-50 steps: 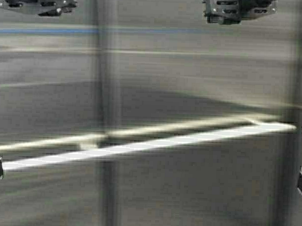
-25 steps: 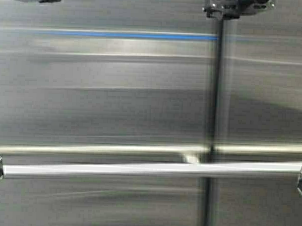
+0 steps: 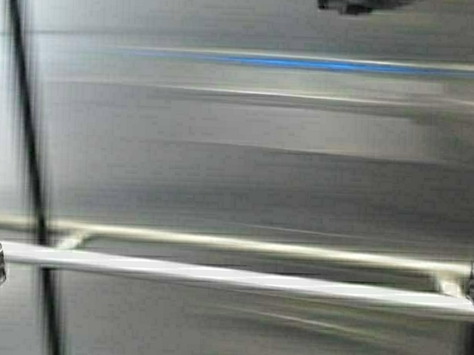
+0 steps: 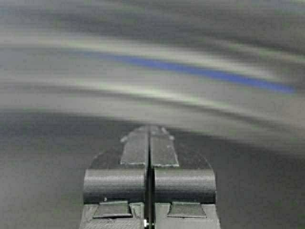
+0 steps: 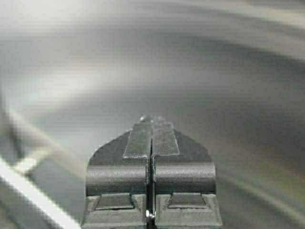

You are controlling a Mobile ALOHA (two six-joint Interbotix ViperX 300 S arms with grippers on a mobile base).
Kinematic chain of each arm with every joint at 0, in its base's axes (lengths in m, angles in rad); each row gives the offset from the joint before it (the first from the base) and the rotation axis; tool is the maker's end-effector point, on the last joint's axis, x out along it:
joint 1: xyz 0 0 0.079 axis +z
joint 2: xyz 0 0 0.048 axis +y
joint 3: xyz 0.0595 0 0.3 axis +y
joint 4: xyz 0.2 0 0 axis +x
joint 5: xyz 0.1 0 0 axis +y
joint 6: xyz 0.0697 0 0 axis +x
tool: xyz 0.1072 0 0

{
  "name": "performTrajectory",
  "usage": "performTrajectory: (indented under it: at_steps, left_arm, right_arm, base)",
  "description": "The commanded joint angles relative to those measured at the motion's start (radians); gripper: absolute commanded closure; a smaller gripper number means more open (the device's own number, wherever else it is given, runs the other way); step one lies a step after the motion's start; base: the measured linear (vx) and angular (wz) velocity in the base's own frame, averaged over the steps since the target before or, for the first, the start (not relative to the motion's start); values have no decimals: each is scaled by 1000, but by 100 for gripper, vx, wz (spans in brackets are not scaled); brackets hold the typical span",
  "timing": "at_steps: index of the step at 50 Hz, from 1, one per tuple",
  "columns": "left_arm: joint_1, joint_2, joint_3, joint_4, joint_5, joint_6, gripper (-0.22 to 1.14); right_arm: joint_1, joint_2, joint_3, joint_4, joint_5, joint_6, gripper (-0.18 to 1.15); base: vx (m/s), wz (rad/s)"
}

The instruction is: Navigate to elevator, push the call button, then enter the elevator

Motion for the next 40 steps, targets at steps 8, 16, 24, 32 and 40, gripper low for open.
performTrajectory:
  at_steps: [8,16,24,32,40]
  left_arm:
    - [-3,8,-6,0,-6,20,89]
    - [-3,34,-5,-2,-6,35,89]
    - [-2,64,-5,-2,-6,57,89]
    - [-3,84,-3,-2,-6,58,89]
    - [-2,77,-3,-2,-6,57,89]
  right_arm:
    - [28,-32,-14,0,-6,-2,91]
    - [41,-34,-6,0,-6,0,91]
    - [71,-32,11,0,-6,-3,91]
    - [71,-29,6,0,-6,-3,91]
    - [71,9,-6,0,-6,-6,91]
  base:
    - [7,47]
    - [8,57]
    - [7,66]
    - [6,64]
    - [4,57]
